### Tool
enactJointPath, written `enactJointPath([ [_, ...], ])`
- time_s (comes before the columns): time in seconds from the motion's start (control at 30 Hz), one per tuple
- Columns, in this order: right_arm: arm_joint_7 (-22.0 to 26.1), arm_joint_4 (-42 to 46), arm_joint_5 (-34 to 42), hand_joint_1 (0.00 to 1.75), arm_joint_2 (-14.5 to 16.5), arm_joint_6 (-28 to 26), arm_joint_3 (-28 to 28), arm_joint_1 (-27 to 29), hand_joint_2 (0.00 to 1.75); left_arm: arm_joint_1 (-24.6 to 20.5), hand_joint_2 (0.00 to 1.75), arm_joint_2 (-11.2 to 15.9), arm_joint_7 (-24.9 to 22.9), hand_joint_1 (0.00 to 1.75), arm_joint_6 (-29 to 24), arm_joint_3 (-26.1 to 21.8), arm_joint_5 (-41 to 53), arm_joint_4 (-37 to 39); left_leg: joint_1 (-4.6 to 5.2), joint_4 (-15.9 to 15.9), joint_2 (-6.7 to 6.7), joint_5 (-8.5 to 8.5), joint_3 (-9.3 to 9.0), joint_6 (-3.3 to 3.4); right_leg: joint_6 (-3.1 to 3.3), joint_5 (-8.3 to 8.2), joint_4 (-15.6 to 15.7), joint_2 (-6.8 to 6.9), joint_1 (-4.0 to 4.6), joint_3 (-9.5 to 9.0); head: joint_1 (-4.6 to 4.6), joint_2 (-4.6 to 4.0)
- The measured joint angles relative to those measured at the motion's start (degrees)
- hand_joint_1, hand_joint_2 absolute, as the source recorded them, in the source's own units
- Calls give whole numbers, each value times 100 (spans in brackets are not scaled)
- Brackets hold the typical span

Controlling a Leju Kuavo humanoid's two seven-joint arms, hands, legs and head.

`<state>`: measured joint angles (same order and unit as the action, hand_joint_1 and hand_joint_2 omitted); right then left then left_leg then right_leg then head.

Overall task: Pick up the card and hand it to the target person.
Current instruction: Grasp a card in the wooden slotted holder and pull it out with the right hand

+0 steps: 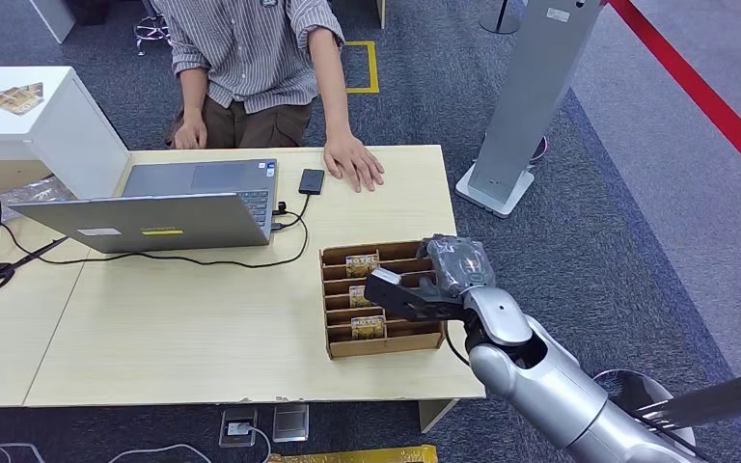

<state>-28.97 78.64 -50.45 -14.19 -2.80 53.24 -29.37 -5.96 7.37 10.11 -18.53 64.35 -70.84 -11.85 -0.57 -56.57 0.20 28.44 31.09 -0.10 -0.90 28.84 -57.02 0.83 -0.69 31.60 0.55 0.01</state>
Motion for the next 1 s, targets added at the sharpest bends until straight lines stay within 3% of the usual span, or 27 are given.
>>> enactJointPath([
  [0.4,37,-11,28,169,114,-26,28,-50,175,-1,0,0,2,0,-5,0,-33,0,0,0,0,0,0,0,0,0,0,1,0,0,0,-1],
  [0.9,26,-36,34,168,163,-166,37,-80,175,0,0,2,34,0,-18,0,-35,0,0,0,0,0,0,0,0,0,0,0,0,0,-2,-1],
  [1.0,36,31,337,168,156,-169,-22,-120,175,2,0,4,24,0,-20,0,-44,0,0,0,0,0,-1,0,0,0,0,0,0,0,0,-1],
])
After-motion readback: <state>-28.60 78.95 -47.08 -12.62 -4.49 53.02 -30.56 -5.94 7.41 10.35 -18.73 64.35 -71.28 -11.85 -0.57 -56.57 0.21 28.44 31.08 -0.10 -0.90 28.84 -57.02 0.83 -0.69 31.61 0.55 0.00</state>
